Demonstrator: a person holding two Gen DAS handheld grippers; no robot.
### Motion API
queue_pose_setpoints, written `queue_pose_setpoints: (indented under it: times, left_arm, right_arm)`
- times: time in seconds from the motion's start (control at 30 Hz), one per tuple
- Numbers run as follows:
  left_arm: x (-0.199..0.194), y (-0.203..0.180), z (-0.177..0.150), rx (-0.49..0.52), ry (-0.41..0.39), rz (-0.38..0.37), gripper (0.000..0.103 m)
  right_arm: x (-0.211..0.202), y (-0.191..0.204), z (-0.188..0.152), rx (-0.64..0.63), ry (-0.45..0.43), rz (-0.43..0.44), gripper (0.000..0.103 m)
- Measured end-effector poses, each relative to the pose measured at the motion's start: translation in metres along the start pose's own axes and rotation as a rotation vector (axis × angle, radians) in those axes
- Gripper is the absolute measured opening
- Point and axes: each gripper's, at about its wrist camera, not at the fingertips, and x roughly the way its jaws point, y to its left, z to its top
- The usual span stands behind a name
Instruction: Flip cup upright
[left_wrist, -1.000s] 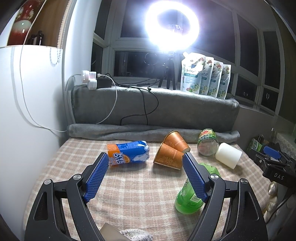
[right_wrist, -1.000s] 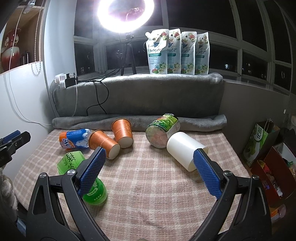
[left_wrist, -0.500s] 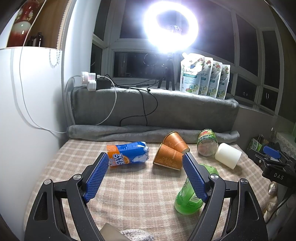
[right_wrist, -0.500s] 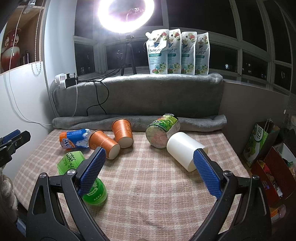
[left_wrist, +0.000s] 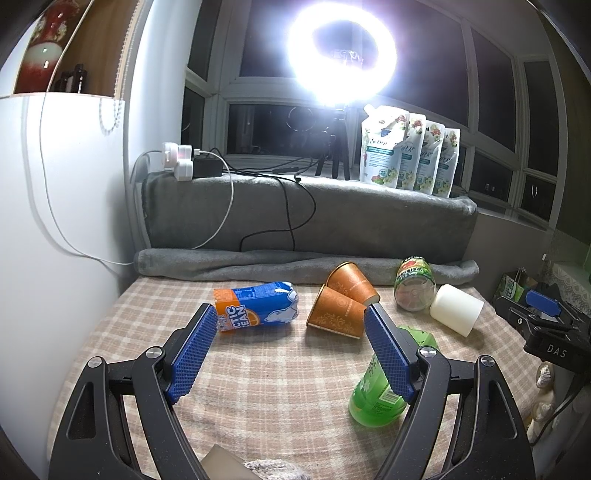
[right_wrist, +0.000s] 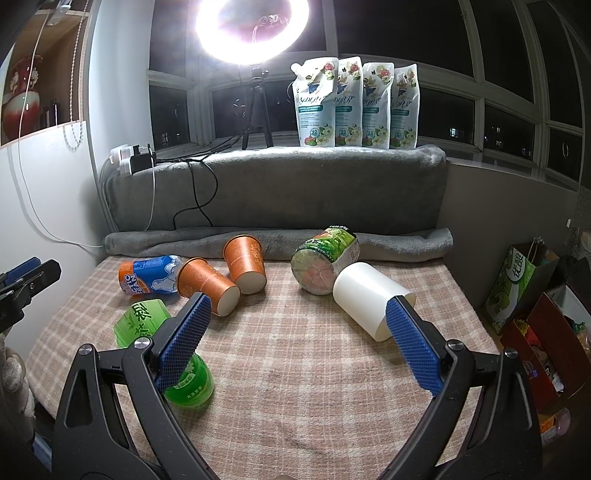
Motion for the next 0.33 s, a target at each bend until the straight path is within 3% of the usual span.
queue_pose_setpoints:
  times: [0.33]
  left_arm:
    - [-0.0008, 0.0, 0.0019, 0.002, -0.005, 0.001, 0.082]
  right_arm:
    - [0.0002, 0.0004, -0.0001, -0.001, 0.0, 0.001, 0.097]
